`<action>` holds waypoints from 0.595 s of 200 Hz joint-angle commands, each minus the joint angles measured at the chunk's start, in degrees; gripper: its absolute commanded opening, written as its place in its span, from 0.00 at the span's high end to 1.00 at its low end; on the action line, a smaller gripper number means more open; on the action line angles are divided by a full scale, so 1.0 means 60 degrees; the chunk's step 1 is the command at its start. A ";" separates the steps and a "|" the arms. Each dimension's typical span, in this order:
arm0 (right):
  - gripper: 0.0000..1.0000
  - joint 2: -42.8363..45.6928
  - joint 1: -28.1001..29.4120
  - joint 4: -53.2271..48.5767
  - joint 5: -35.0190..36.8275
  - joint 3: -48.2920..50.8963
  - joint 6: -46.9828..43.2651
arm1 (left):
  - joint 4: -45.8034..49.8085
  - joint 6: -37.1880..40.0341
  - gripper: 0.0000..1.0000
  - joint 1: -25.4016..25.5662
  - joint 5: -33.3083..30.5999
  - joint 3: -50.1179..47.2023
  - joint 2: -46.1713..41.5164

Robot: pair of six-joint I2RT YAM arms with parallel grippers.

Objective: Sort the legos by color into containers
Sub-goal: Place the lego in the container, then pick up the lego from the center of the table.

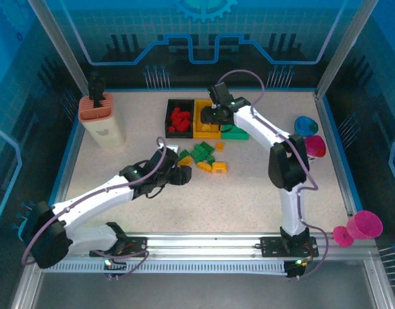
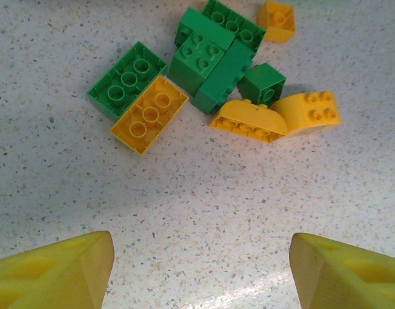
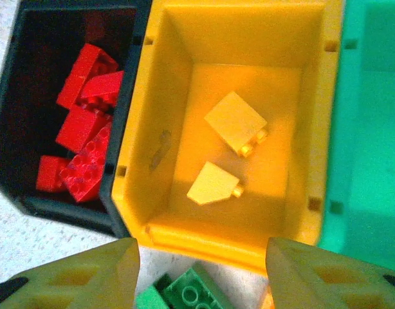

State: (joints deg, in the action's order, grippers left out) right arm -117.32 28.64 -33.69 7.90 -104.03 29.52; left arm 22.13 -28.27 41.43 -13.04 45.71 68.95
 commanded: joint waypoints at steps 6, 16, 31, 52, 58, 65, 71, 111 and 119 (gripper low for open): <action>0.45 0.1287 -0.0066 0.1042 -0.0312 0.1255 0.0060 | 0.0647 0.0216 0.26 0.0056 0.0057 0.0828 0.1076; 0.44 0.1638 -0.0072 0.1162 -0.0350 0.1716 -0.0023 | 0.0869 0.0210 0.26 0.0060 0.0005 0.1076 0.1560; 0.43 0.2113 -0.0122 0.1348 -0.0288 0.2332 -0.0098 | 0.0994 0.0193 0.26 0.0044 -0.0039 0.1330 0.2197; 0.42 0.2594 -0.0296 0.1527 -0.0301 0.3013 -0.0073 | 0.1104 -0.0001 0.26 -0.0135 -0.0170 0.1589 0.2890; 0.41 0.2725 -0.0344 0.1575 -0.0328 0.3180 -0.0057 | 0.1102 -0.0057 0.26 -0.0264 -0.0090 0.1644 0.3040; 0.41 0.2852 -0.0386 0.1637 -0.0365 0.3387 -0.0042 | 0.1075 -0.0098 0.26 -0.0421 0.0075 0.1668 0.3221; 0.41 0.2955 -0.0426 0.1671 -0.0386 0.3531 -0.0034 | 0.1002 -0.0122 0.26 -0.0569 0.0206 0.1668 0.3369; 0.41 0.3571 -0.0467 0.1939 -0.0497 0.4480 0.0031 | 0.0663 0.0149 0.26 -0.0983 0.0301 0.1948 0.4137; 0.41 0.3700 -0.0467 0.1953 -0.0482 0.4670 0.0033 | 0.0673 0.0233 0.26 -0.1020 0.0244 0.2052 0.4309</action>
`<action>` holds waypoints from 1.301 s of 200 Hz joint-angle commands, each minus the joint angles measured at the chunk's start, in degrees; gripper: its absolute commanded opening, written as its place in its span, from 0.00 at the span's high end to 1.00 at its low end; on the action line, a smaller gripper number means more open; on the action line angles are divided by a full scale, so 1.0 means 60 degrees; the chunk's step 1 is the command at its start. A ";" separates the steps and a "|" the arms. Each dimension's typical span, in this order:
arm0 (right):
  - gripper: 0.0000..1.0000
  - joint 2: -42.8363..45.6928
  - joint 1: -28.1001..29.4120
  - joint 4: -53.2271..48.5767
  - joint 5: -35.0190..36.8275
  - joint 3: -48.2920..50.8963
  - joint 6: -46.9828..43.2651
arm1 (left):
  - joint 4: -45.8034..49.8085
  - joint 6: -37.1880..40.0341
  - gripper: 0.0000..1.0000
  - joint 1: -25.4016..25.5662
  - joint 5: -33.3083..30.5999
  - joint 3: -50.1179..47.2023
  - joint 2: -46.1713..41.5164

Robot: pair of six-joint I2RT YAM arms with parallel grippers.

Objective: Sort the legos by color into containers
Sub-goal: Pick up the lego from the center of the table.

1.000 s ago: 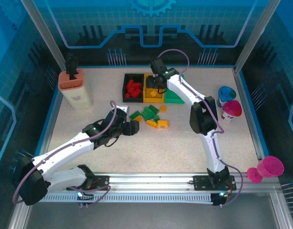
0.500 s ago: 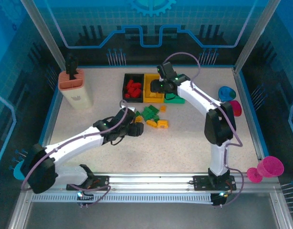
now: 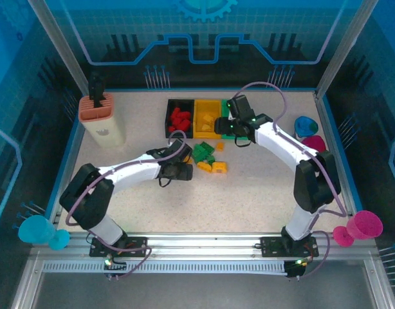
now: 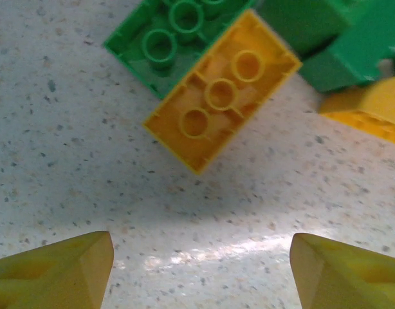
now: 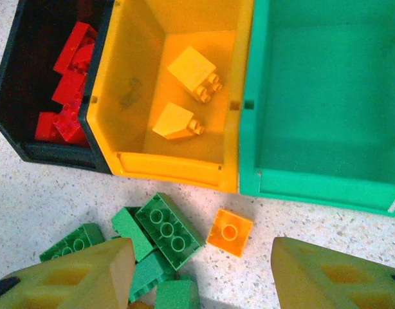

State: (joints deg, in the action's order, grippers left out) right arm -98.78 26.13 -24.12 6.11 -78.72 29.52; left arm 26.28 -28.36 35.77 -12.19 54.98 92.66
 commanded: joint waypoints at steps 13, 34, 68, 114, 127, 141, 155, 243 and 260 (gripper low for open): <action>0.41 0.0865 -0.0048 0.0397 -0.0036 0.0803 0.0032 | 0.0013 0.0342 0.26 -0.0206 0.0076 0.0684 0.0659; 0.41 0.1288 -0.0158 0.0461 0.0104 0.1356 0.0014 | -0.0161 0.0560 0.26 -0.0420 0.0166 0.0810 0.0994; 0.41 0.1829 -0.0397 0.0543 0.0133 0.2027 0.0108 | -0.0427 0.0801 0.26 -0.0582 0.0371 0.1023 0.1357; 0.41 0.1968 -0.0484 0.0667 0.0051 0.2440 0.0201 | -0.0308 0.0976 0.27 -0.0586 0.0456 0.1510 0.1771; 0.41 0.1991 -0.0545 0.0601 0.0119 0.2510 0.0153 | -0.0351 0.0980 0.27 -0.0595 0.0489 0.1523 0.1754; 0.41 0.2062 -0.0661 0.0592 0.0095 0.2612 0.0134 | -0.0348 0.1011 0.28 -0.0594 0.0534 0.1586 0.1813; 0.41 0.2177 -0.0736 0.0592 0.0065 0.2728 0.0138 | -0.0351 0.1020 0.29 -0.0575 0.0577 0.1653 0.1892; 0.41 0.2526 -0.0914 0.0826 -0.0022 0.3251 0.0266 | -0.0289 0.0885 0.50 -0.0010 0.0589 0.1761 0.1983; 0.41 0.2547 -0.0913 0.0841 -0.0048 0.3296 0.0309 | -0.0293 0.0889 0.53 0.0015 0.0501 0.1788 0.2081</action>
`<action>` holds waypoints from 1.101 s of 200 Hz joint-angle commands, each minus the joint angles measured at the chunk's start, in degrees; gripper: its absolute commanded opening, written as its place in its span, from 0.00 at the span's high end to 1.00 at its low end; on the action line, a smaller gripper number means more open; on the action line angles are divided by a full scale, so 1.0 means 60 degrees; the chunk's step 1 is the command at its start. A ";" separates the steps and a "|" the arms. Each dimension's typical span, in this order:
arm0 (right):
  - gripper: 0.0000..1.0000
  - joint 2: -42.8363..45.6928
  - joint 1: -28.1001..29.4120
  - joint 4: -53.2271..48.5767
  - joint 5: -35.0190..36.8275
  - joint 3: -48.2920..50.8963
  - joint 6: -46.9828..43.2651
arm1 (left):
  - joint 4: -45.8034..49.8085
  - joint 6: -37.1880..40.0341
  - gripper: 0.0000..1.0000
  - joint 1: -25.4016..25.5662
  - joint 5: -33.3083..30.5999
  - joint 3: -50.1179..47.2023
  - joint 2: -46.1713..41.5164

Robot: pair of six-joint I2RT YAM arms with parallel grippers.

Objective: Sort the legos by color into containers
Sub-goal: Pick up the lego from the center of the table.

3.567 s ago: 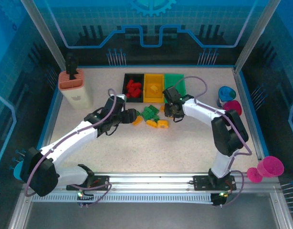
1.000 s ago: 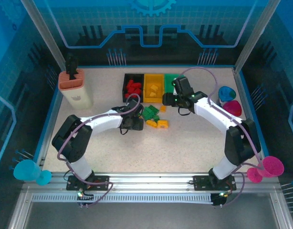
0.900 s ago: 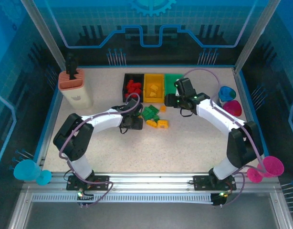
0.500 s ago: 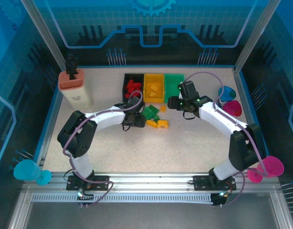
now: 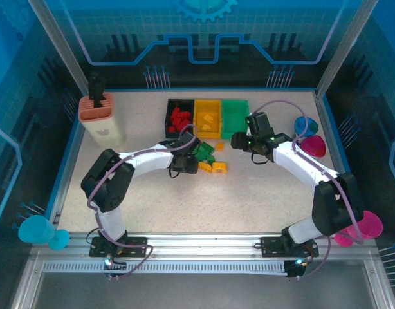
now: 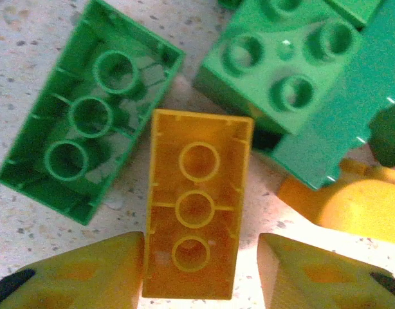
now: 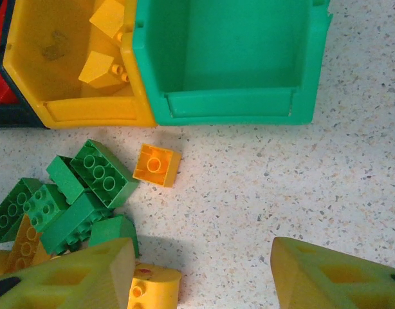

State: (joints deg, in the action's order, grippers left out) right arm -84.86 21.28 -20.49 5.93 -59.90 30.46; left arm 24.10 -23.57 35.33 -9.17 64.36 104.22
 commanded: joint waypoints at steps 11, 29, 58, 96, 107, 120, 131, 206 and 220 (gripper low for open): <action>0.41 0.0254 -0.0104 0.0233 -0.0037 0.0191 0.0161 | 0.0123 0.0091 0.54 0.0090 -0.0061 0.0270 0.0233; 0.41 0.0357 -0.0111 0.0236 0.0003 0.0247 0.0154 | 0.0191 0.0098 0.58 0.0097 -0.0157 0.0328 0.0288; 0.41 0.0476 -0.0149 0.0255 0.0044 0.0375 0.0160 | 0.0289 0.0149 0.64 0.0124 -0.0288 0.0348 0.0158; 0.41 0.0528 -0.0170 0.0317 0.0026 0.0541 0.0243 | 0.0567 0.0153 0.68 0.0197 -0.0458 0.0326 -0.0371; 0.41 0.0564 -0.0163 0.0346 0.0007 0.0603 0.0267 | 0.0673 0.0149 0.68 0.0232 -0.0502 0.0304 -0.0679; 0.41 0.0601 -0.0163 0.0377 -0.0023 0.0665 0.0296 | 0.0769 0.0148 0.68 0.0256 -0.0528 0.0289 -0.1105; 0.41 0.0652 -0.0164 0.0397 -0.0022 0.0745 0.0329 | 0.0829 0.0146 0.68 0.0264 -0.0532 0.0289 -0.1489; 0.42 0.1120 -0.0166 0.0654 -0.0194 0.1531 0.0649 | 0.0228 0.0787 0.66 -0.0007 -0.0418 0.1208 -0.2142; 0.42 0.1258 -0.0149 0.0676 -0.0227 0.1899 0.0694 | 0.0147 0.0850 0.66 -0.0087 -0.0298 0.1644 -0.1785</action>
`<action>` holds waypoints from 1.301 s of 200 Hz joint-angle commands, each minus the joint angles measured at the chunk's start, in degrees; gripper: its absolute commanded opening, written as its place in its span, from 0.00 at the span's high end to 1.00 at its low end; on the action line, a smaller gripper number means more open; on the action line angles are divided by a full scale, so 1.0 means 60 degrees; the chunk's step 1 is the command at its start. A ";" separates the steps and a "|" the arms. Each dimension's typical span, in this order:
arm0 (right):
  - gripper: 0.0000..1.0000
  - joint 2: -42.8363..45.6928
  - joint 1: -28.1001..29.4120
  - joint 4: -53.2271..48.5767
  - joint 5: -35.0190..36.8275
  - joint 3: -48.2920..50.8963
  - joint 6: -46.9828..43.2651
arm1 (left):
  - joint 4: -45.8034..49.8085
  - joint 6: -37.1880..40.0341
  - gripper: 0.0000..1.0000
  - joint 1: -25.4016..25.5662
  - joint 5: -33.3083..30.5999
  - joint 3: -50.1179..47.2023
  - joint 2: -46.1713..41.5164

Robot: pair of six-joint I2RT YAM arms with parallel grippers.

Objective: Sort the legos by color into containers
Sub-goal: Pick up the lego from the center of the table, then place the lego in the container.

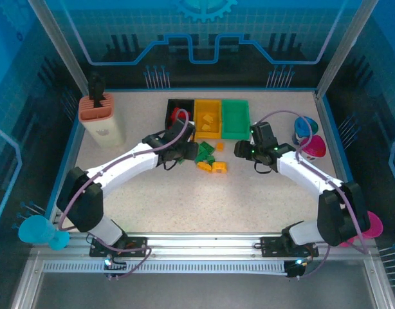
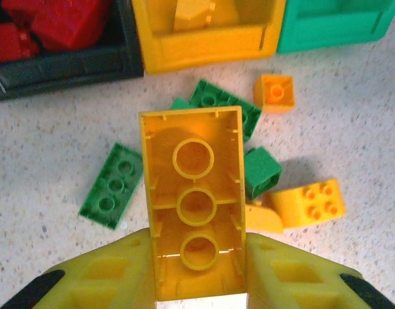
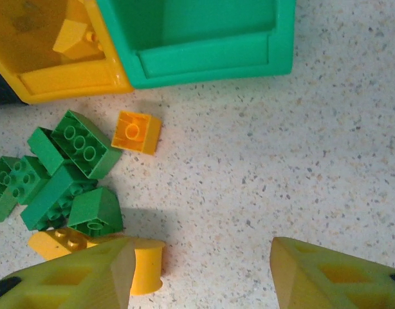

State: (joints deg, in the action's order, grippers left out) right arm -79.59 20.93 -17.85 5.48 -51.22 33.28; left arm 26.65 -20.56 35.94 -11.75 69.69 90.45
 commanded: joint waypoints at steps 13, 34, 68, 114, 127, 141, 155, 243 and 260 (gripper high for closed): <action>0.42 0.0518 -0.0097 0.0235 -0.0133 0.0638 0.0240 | -0.0302 0.0444 0.66 -0.0241 0.0220 0.1245 0.0888; 0.42 0.0778 -0.0093 0.0206 -0.0065 0.0918 0.0254 | -0.0266 0.0572 0.66 -0.0347 0.0375 0.2076 0.1565; 0.42 0.1055 -0.0097 0.0264 -0.0035 0.1364 0.0356 | 0.0084 0.0720 0.66 -0.0588 0.0347 0.3446 0.2829; 0.42 0.1250 -0.0073 0.0394 -0.0195 0.1835 0.0626 | 0.0778 0.0846 0.66 -0.0862 0.0402 0.5338 0.4379; 0.42 0.1348 -0.0059 0.0440 -0.0195 0.1983 0.0686 | 0.0981 0.0899 0.66 -0.0929 0.0363 0.5856 0.4789; 0.42 0.1474 -0.0053 0.0440 -0.0213 0.2100 0.0716 | 0.1205 0.0935 0.66 -0.0993 0.0307 0.6344 0.5184; 0.42 0.1587 -0.0031 0.0412 -0.0217 0.2173 0.0709 | 0.1295 0.0972 0.66 -0.1059 0.0259 0.6687 0.5474; 0.42 0.1798 0.0027 0.0338 -0.0296 0.2443 0.0740 | 0.2453 0.0952 0.30 -0.1235 0.0359 0.8330 0.6048; 0.42 0.1695 0.0064 0.0323 -0.0367 0.2438 0.0745 | 0.2285 0.0907 0.28 -0.1224 0.0432 0.8035 0.5549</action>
State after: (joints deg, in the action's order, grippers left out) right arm -68.90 20.95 -15.86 4.01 -37.17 37.12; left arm 38.87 -15.00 28.56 -10.44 117.97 128.51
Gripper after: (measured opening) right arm 0.582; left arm 0.714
